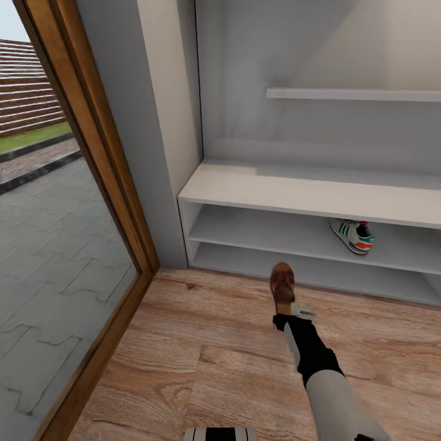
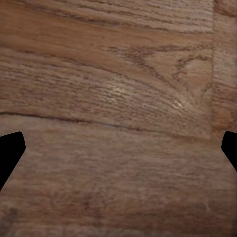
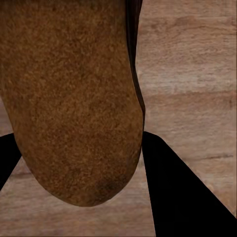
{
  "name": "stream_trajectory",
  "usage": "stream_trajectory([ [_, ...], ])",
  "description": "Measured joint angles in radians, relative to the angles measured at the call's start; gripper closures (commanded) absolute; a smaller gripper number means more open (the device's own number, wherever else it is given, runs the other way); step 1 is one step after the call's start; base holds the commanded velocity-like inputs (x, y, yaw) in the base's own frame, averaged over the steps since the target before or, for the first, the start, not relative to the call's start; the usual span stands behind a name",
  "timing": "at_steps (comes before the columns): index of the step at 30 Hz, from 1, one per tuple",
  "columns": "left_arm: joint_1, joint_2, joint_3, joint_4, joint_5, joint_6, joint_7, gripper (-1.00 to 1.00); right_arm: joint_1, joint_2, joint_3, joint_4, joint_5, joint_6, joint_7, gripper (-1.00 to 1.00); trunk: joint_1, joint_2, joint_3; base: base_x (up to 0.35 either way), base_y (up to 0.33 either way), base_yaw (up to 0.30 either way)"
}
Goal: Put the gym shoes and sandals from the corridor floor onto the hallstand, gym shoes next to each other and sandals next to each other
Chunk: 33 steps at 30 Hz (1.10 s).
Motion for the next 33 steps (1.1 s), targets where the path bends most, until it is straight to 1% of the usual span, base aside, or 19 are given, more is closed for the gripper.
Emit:
stream_trajectory([
  [1, 0.0, 0.0, 0.0, 0.001, 0.0, 0.0, 0.0, -1.0, -0.032, 0.0, 0.001, 0.0, -0.057, 0.041, -0.019, 1.0, 0.0, 0.0, 0.0, 0.0, 0.0, 0.0],
  [2, 0.0, 0.0, -0.001, 0.001, 0.001, 0.0, 0.0, -1.0, -0.067, 0.0, 0.038, 0.0, -0.101, 0.069, -0.032, 1.0, 0.0, 0.0, 0.0, 0.0, 0.0, 0.0],
  [5, 0.0, 0.0, -0.001, 0.0, 0.002, 0.0, -0.001, -1.0, -0.084, 0.0, 0.098, -0.005, -0.11, 0.081, -0.048, 1.0, 0.0, 0.0, 0.0, 0.0, 0.0, 0.0],
  [7, 0.0, 0.0, -0.001, 0.0, 0.003, 0.0, -0.002, -1.0, -0.095, 0.0, 0.113, -0.008, -0.111, 0.084, -0.067, 1.0, 0.0, 0.0, 0.0, 0.0, 0.0, 0.0],
  [10, 0.0, 0.0, -0.002, 0.0, 0.003, 0.0, -0.002, -1.0, -0.116, 0.0, 0.122, -0.011, -0.125, 0.086, -0.089, 1.0, 0.0, 0.0, 0.0, 0.0, 0.0, 0.0],
  [12, 0.0, -0.001, -0.002, 0.0, 0.003, 0.0, -0.002, -1.0, -0.129, 0.0, 0.126, -0.012, -0.153, 0.088, -0.101, 1.0, 0.0, 0.0, 0.0, 0.0, 0.0, 0.0],
  [14, 0.0, -0.001, -0.002, -0.001, 0.003, 0.0, -0.003, -1.0, -0.14, 0.0, 0.128, -0.013, -0.197, 0.091, -0.124, 1.0, 0.0, 0.0, 0.0, 0.0, 0.0, 0.0],
  [17, 0.0, 0.0, -0.002, -0.001, 0.003, 0.0, -0.003, -1.0, -0.146, 0.0, 0.131, -0.018, -0.231, 0.093, -0.155, 1.0, 0.0, 0.0, 0.0, 0.0, 0.0, 0.0],
  [18, 0.0, 0.0, -0.002, 0.0, 0.003, 0.0, -0.003, -1.0, -0.148, 0.0, 0.14, -0.029, -0.239, 0.092, -0.162, 1.0, 0.0, 0.0, 0.0, 0.0, 0.0, 0.0],
  [20, 0.0, -0.001, -0.002, 0.0, 0.003, 0.0, -0.003, -1.0, -0.149, 0.001, 0.163, -0.044, -0.247, 0.092, -0.167, 1.0, 0.0, 0.0, 0.0, 0.0, 0.0, 0.0],
  [24, 0.0, 0.0, -0.002, 0.0, 0.003, 0.0, -0.003, -1.0, -0.149, 0.001, 0.194, -0.06, -0.25, 0.093, -0.17, 1.0, 0.0, 0.0, 0.0, 0.0, 0.0, 0.0],
  [33, 0.0, -0.001, -0.002, 0.0, 0.004, 0.0, -0.003, -1.0, -0.149, 0.001, 0.199, -0.062, -0.25, 0.092, -0.171, 1.0, 0.0, 0.0, 0.0, 0.0, 0.0, 0.0],
])
